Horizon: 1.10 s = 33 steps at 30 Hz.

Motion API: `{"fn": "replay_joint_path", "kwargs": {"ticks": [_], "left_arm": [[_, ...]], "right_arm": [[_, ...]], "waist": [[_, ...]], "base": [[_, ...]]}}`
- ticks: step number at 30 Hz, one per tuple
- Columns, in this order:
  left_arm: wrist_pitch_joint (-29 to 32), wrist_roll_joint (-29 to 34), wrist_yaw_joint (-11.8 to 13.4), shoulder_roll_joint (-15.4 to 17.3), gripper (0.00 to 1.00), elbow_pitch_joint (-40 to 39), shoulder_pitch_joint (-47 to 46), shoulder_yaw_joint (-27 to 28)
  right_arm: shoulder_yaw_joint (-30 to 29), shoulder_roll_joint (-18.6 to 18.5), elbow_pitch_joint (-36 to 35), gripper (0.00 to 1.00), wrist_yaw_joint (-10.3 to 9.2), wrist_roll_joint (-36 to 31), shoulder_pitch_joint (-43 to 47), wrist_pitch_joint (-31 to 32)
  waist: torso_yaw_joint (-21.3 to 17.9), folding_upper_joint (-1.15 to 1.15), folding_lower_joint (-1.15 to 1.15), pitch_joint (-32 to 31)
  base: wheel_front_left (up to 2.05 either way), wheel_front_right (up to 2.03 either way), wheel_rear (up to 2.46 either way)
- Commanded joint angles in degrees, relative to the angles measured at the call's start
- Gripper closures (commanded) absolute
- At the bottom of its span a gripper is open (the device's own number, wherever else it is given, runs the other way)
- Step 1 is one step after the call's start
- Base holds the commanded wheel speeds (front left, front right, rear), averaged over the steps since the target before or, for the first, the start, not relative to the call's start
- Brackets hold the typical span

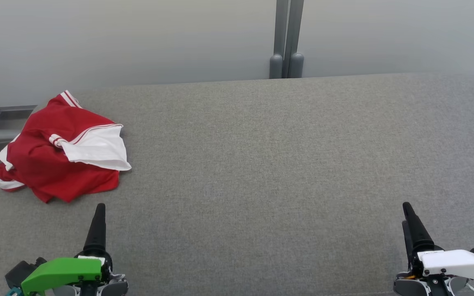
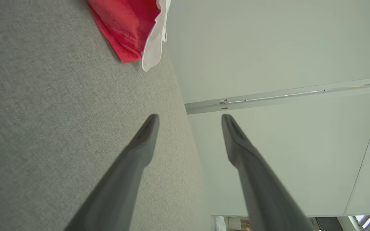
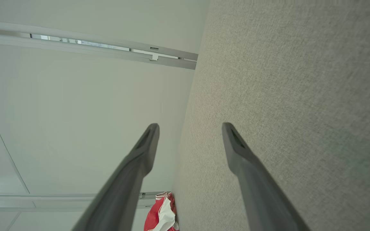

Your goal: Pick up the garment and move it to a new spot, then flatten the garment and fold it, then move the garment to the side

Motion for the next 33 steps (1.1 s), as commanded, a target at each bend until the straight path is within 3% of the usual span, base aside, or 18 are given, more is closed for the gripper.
{"fn": "replay_joint_path", "kwargs": {"ticks": [1, 26, 33], "left_arm": [[-0.80, 3.36, 0.61, 0.27, 0.00, -1.11, -0.06, -0.23], [-5.90, 29.39, 5.46, 3.25, 0.00, 0.82, -0.33, -7.09], [-7.29, 37.02, 7.63, 4.96, 0.00, 1.91, -1.35, -9.76]], "right_arm": [[0.27, -0.45, -0.20, 0.00, 0.02, -2.96, -0.60, -0.80], [1.80, -0.61, 3.44, 0.00, 0.03, -34.11, -3.43, -5.14], [2.97, -0.67, 2.73, 0.00, 0.03, -46.52, -4.20, -3.76]], "waist": [[0.01, 0.00, 0.00, -0.23], [0.04, 0.00, 0.00, -1.21], [0.16, 0.00, 0.00, -1.55]], "base": [[0.00, 0.00, 0.00], [0.00, 0.00, 0.00], [0.00, 0.00, 0.00]]}}
